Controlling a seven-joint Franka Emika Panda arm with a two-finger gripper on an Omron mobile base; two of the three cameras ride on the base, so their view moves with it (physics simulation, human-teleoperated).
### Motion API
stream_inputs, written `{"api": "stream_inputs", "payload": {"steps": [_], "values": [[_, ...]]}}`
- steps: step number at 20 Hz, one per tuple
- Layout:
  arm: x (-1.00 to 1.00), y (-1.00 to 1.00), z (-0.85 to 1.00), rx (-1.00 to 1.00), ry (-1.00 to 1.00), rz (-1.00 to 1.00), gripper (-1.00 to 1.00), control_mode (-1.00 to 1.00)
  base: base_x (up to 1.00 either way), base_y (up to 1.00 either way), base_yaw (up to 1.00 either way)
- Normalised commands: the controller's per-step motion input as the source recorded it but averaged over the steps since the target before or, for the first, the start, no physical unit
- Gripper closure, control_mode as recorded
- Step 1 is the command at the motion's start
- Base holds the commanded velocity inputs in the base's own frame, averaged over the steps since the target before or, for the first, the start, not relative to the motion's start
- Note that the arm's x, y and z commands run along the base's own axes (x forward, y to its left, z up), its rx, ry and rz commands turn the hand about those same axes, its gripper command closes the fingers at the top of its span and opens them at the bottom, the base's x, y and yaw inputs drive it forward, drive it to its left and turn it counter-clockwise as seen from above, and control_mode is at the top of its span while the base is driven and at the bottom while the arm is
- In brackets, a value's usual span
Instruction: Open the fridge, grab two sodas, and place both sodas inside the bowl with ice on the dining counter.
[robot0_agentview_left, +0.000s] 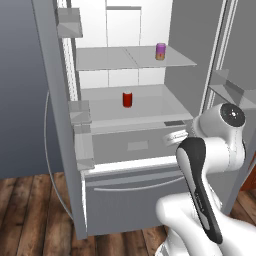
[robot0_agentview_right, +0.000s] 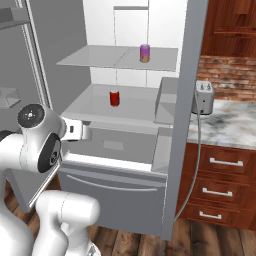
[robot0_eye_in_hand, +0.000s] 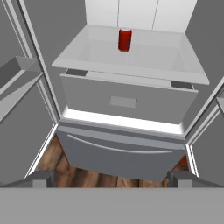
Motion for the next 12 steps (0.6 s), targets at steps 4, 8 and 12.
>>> {"api": "stream_inputs", "payload": {"steps": [4,8,12], "values": [[0.0,0.0,0.0,0.0,0.0,0.0,-1.0,-1.0,0.0,0.0,0.0],[0.0,0.0,0.0,0.0,0.0,0.0,-1.0,-1.0,0.0,0.0,0.0],[0.0,0.0,0.0,0.0,0.0,0.0,-1.0,1.0,0.0,0.0,0.0]]}}
